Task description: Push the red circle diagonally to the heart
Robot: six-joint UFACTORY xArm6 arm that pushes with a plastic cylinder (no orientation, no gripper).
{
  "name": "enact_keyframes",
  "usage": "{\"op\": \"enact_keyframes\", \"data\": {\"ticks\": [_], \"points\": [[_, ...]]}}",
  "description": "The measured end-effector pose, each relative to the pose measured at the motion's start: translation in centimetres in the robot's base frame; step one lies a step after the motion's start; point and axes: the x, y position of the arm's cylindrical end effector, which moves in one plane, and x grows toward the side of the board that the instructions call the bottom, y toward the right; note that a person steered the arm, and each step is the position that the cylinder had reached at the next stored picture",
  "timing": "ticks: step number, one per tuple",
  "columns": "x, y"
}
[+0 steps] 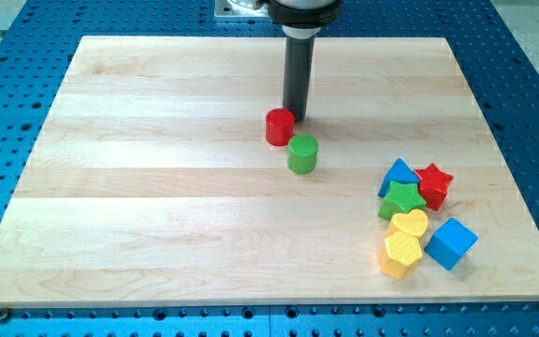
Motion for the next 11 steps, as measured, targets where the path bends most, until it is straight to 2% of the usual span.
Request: {"op": "enact_keyframes", "data": {"ticks": [1, 2, 10, 11], "points": [[4.8, -0.8], [7.2, -0.6], [7.2, 4.6], [8.9, 11.3]]}}
